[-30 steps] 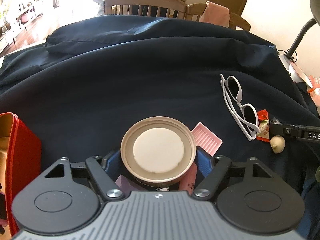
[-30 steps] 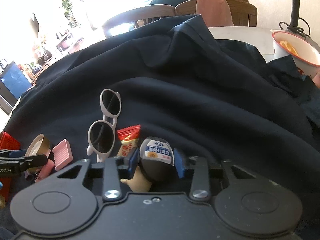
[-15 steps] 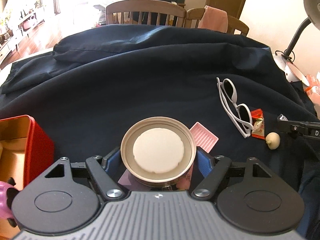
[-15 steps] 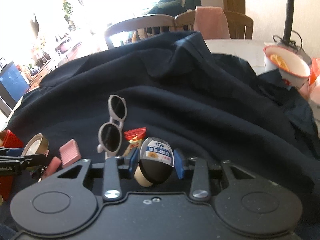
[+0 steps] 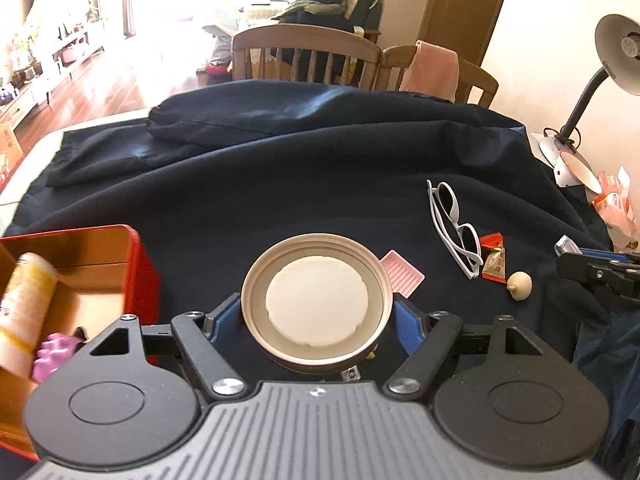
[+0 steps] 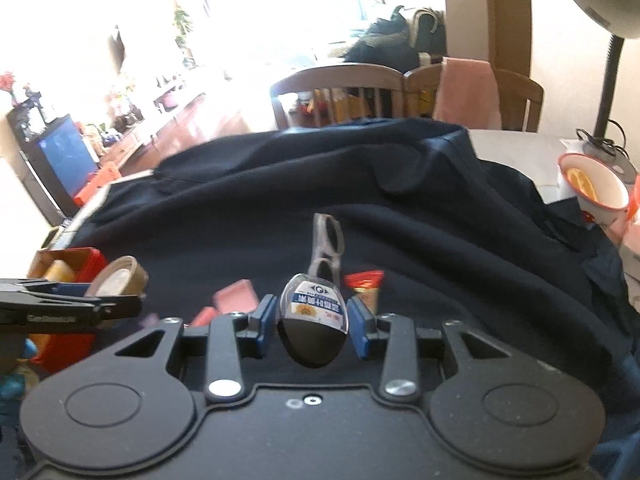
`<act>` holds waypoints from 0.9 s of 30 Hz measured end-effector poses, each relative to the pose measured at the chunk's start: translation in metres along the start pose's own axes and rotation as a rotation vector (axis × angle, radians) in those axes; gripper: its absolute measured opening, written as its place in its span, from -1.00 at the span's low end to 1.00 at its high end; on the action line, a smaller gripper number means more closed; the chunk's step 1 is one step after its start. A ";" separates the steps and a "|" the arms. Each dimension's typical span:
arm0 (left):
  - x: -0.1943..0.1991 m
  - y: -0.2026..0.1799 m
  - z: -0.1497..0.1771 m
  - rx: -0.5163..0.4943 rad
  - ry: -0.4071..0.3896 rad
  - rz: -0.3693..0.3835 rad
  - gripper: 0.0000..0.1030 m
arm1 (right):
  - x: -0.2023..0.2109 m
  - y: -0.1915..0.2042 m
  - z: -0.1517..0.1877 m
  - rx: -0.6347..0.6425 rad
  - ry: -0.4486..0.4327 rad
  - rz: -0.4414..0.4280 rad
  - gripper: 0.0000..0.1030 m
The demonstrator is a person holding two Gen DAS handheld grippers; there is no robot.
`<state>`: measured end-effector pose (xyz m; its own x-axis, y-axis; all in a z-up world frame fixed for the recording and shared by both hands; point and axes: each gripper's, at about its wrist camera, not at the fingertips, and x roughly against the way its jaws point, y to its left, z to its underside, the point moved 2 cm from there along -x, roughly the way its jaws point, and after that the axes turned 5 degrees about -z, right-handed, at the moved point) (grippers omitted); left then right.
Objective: Organize rigid objects
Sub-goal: 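Carry the tape roll and egg toy into the tin box and release both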
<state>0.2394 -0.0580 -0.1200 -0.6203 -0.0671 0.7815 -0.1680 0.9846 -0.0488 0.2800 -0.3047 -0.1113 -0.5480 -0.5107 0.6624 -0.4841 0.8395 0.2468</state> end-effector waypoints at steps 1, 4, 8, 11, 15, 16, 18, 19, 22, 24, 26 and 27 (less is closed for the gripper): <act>0.005 0.002 0.002 -0.003 -0.005 -0.004 0.49 | 0.003 0.006 0.000 0.009 -0.004 -0.009 -0.27; 0.018 0.009 0.005 0.004 -0.017 0.000 0.49 | 0.011 0.025 0.001 0.035 -0.012 -0.031 -0.27; 0.036 0.020 0.011 0.001 -0.027 -0.016 0.49 | 0.019 0.053 0.004 0.064 -0.023 -0.060 -0.27; 0.047 0.030 0.016 -0.013 -0.041 -0.038 0.49 | 0.022 0.075 0.006 0.083 -0.025 -0.075 -0.27; 0.058 0.049 0.021 0.002 -0.046 -0.041 0.49 | 0.020 0.105 0.009 0.115 -0.018 -0.098 -0.27; 0.061 0.055 0.022 0.006 -0.049 -0.042 0.49 | 0.019 0.113 0.010 0.122 -0.016 -0.104 -0.27; 0.067 0.067 0.024 0.013 -0.056 -0.043 0.49 | 0.017 0.127 0.011 0.134 -0.013 -0.114 -0.27; 0.069 0.072 0.025 0.015 -0.058 -0.044 0.49 | 0.015 0.135 0.011 0.140 -0.012 -0.118 -0.27; 0.076 0.091 0.027 0.020 -0.067 -0.054 0.49 | 0.010 0.157 0.013 0.161 -0.009 -0.131 -0.27; 0.079 0.103 0.027 0.025 -0.067 -0.059 0.49 | 0.006 0.170 0.014 0.172 -0.006 -0.138 -0.27; 0.081 0.114 0.029 0.028 -0.066 -0.066 0.49 | 0.002 0.184 0.014 0.185 -0.005 -0.143 -0.27; 0.082 0.120 0.030 0.027 -0.066 -0.069 0.49 | 0.000 0.189 0.014 0.190 -0.005 -0.146 -0.27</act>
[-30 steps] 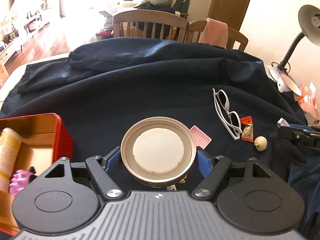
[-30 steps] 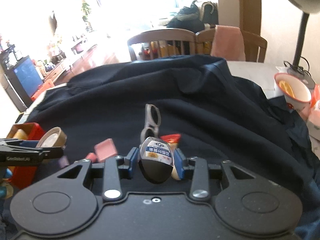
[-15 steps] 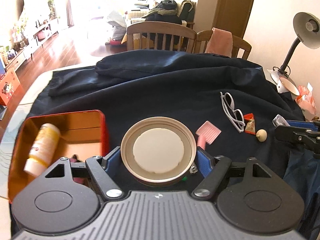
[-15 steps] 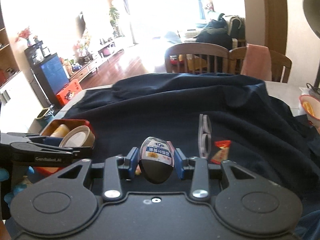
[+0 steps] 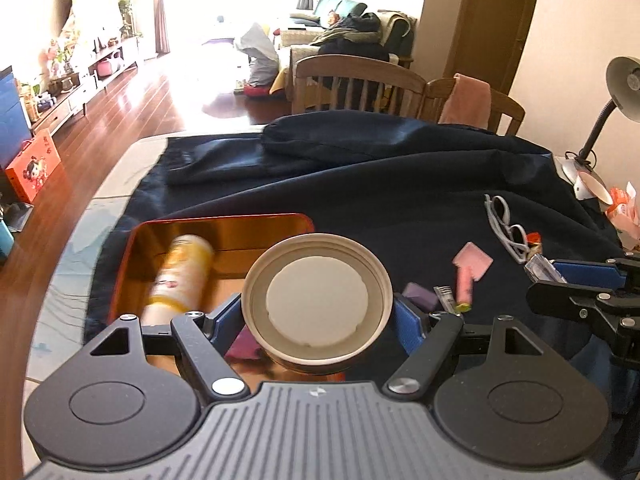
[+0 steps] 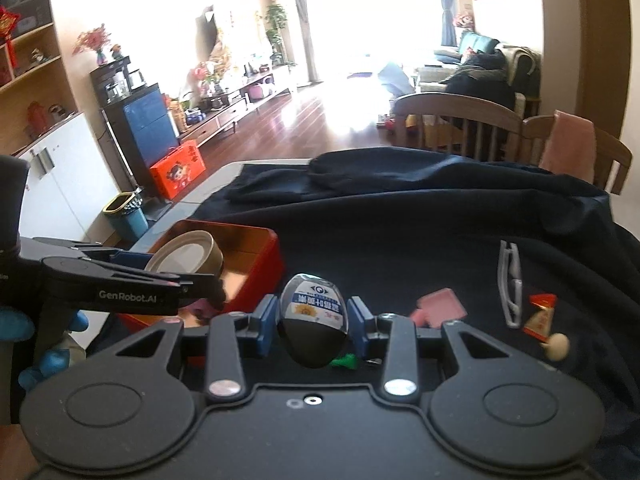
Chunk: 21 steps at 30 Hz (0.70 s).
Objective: Organize rigid objects
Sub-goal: 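Carry the tape roll and egg toy into the tin box and release both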
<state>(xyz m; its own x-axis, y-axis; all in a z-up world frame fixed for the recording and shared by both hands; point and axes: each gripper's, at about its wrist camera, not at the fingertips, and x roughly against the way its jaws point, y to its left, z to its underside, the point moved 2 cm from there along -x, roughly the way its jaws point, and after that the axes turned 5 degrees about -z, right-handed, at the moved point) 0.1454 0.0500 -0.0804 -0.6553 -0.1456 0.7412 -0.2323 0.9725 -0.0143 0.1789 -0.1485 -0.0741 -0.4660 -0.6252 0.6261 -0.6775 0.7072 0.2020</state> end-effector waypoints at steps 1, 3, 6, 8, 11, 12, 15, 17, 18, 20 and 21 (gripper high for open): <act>0.001 0.005 0.001 0.000 0.001 -0.003 0.49 | -0.004 0.005 -0.002 0.004 0.001 -0.003 -0.27; 0.001 0.016 0.003 -0.001 0.006 -0.009 0.49 | -0.010 0.016 -0.003 0.010 0.005 -0.008 -0.27; 0.000 0.032 0.006 0.000 0.010 -0.019 0.49 | -0.022 0.029 -0.006 0.017 0.014 -0.017 -0.27; 0.000 0.042 0.007 0.001 0.012 -0.024 0.49 | -0.031 0.038 -0.007 0.024 0.023 -0.022 -0.27; -0.003 0.056 0.004 0.000 0.012 -0.034 0.49 | -0.044 0.053 -0.008 0.049 0.039 -0.029 -0.27; -0.005 0.061 0.003 -0.004 0.014 -0.036 0.49 | -0.047 0.057 -0.009 0.056 0.042 -0.030 -0.27; -0.014 0.072 -0.002 -0.014 0.021 -0.043 0.49 | -0.060 0.069 -0.009 0.080 0.056 -0.032 -0.27; -0.021 0.076 -0.007 -0.021 0.023 -0.046 0.49 | -0.069 0.077 -0.009 0.105 0.070 -0.033 -0.28; -0.025 0.078 -0.010 -0.025 0.024 -0.042 0.49 | -0.073 0.081 -0.009 0.120 0.076 -0.034 -0.28; -0.031 0.080 -0.016 -0.032 0.025 -0.035 0.49 | -0.081 0.089 -0.008 0.150 0.090 -0.033 -0.28; -0.035 0.080 -0.018 -0.039 0.026 -0.028 0.49 | -0.085 0.091 -0.007 0.162 0.098 -0.034 -0.28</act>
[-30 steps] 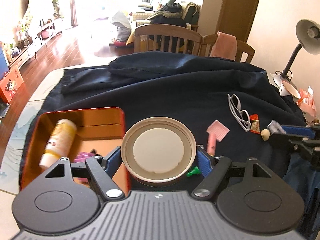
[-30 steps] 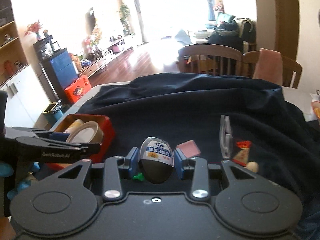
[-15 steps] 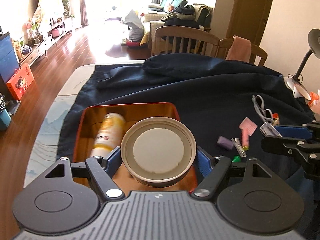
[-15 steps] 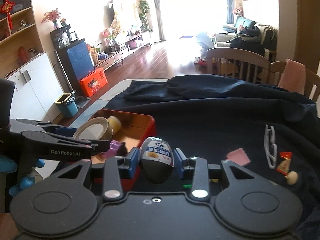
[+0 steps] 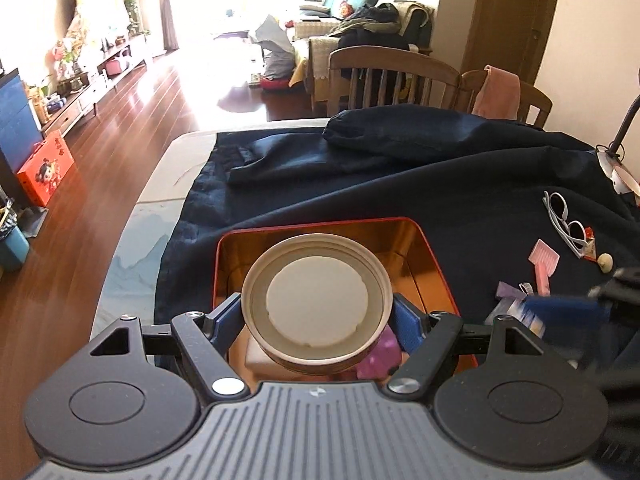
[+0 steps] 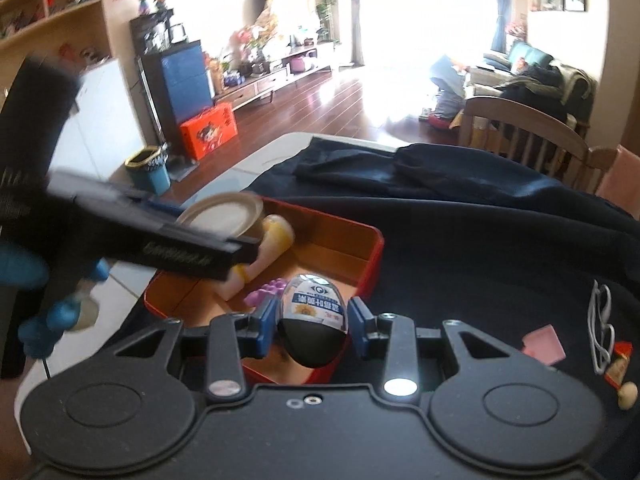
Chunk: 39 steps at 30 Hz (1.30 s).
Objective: Organize rigid objects
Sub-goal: 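Carry the tape roll and egg toy into the tin box and release both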
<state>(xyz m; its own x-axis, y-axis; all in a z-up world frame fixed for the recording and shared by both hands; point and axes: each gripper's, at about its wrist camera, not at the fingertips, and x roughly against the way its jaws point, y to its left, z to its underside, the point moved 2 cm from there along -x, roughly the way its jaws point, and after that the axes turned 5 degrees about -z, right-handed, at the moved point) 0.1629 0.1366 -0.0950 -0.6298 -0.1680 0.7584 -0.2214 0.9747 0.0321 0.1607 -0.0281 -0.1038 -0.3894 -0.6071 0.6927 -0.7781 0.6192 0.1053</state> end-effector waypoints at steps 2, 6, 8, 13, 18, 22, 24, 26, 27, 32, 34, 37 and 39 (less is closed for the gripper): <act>-0.007 0.000 -0.003 -0.012 0.005 0.008 0.50 | -0.008 0.004 0.000 0.021 0.015 0.006 -0.28; -0.024 -0.003 -0.010 -0.026 0.020 0.032 0.49 | -0.024 0.010 -0.001 0.060 0.036 0.023 -0.28; -0.032 -0.005 -0.013 -0.031 0.028 0.043 0.50 | -0.033 0.013 -0.004 0.088 0.048 0.035 -0.28; -0.051 -0.007 -0.018 -0.046 0.055 0.071 0.50 | -0.049 0.016 -0.008 0.145 0.060 0.056 -0.28; -0.066 -0.005 -0.019 -0.039 0.084 0.087 0.50 | -0.063 0.016 -0.009 0.162 0.078 0.054 -0.28; -0.069 -0.008 -0.017 -0.066 0.075 0.098 0.50 | -0.070 0.014 -0.006 0.154 0.093 0.044 -0.28; -0.070 -0.012 -0.017 -0.083 0.071 0.103 0.50 | -0.072 0.012 -0.008 0.146 0.087 0.035 -0.28; -0.071 -0.015 -0.017 -0.088 0.071 0.105 0.50 | -0.076 0.009 -0.011 0.141 0.086 0.031 -0.28; -0.072 -0.016 -0.018 -0.096 0.067 0.101 0.50 | -0.077 0.008 -0.011 0.138 0.086 0.028 -0.28; -0.076 -0.020 -0.020 -0.119 0.059 0.107 0.50 | -0.075 0.004 -0.012 0.112 0.081 0.032 -0.26; -0.077 -0.020 -0.020 -0.125 0.053 0.101 0.50 | -0.071 0.002 -0.011 0.098 0.074 0.035 -0.25; -0.077 -0.021 -0.020 -0.130 0.046 0.103 0.50 | -0.064 -0.002 -0.009 0.076 0.066 0.036 -0.22; -0.077 -0.022 -0.019 -0.136 0.043 0.098 0.50 | -0.059 -0.006 -0.007 0.058 0.061 0.035 -0.18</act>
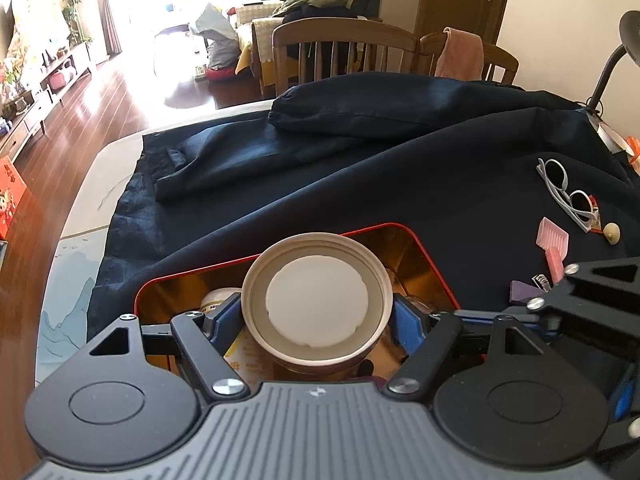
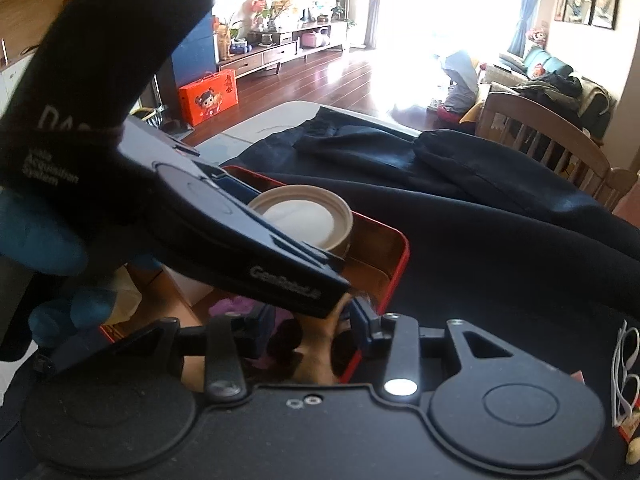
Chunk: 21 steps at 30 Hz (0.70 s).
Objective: Organize rigid objects
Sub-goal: 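Carry the tape roll and egg toy into the tin box and release both, then move both grippers back toward the remaining items on the cloth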
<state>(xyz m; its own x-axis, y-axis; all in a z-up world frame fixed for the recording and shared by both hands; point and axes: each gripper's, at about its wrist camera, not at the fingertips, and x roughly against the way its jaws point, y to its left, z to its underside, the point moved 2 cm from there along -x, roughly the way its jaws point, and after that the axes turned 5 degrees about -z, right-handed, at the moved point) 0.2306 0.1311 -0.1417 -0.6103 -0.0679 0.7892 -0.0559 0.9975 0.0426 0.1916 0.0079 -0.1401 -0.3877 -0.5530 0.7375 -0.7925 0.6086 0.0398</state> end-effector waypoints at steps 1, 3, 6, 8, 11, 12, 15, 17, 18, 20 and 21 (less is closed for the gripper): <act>0.000 0.000 0.000 -0.003 -0.001 -0.002 0.50 | 0.001 -0.001 0.001 -0.010 -0.001 0.000 -0.17; 0.001 0.000 0.002 -0.004 -0.002 -0.001 0.50 | 0.005 -0.004 0.004 -0.030 -0.004 0.000 -0.16; 0.000 0.001 0.004 0.015 0.012 0.002 0.50 | 0.010 -0.007 0.006 -0.048 -0.006 0.006 -0.14; 0.000 0.002 0.005 0.023 0.018 0.002 0.50 | 0.013 -0.008 0.008 -0.058 -0.011 0.007 -0.13; 0.003 0.003 0.008 0.024 0.021 -0.009 0.50 | 0.017 -0.010 0.008 -0.073 -0.016 0.007 -0.12; 0.005 0.003 0.010 0.025 0.020 -0.009 0.50 | 0.018 -0.010 0.009 -0.078 -0.017 0.007 -0.12; 0.011 0.004 0.013 0.032 0.015 -0.012 0.50 | 0.023 -0.010 0.010 -0.089 -0.025 0.008 -0.11; 0.017 0.004 0.015 0.036 0.010 -0.014 0.50 | 0.028 -0.009 0.010 -0.095 -0.033 0.007 -0.11; 0.020 0.004 0.015 0.038 0.006 -0.015 0.50 | 0.031 -0.009 0.010 -0.097 -0.036 0.007 -0.10; 0.028 0.003 0.016 0.042 -0.004 -0.020 0.50 | 0.036 -0.008 0.010 -0.103 -0.044 0.006 -0.09; 0.031 0.003 0.017 0.044 -0.009 -0.021 0.50 | 0.039 -0.007 0.011 -0.106 -0.049 0.004 -0.09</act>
<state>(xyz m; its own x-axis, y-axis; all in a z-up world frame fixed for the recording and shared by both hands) 0.1982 0.1316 -0.1271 -0.6156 -0.0891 0.7830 -0.1033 0.9941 0.0319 0.1772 -0.0243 -0.1189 -0.4153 -0.5765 0.7037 -0.7376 0.6661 0.1103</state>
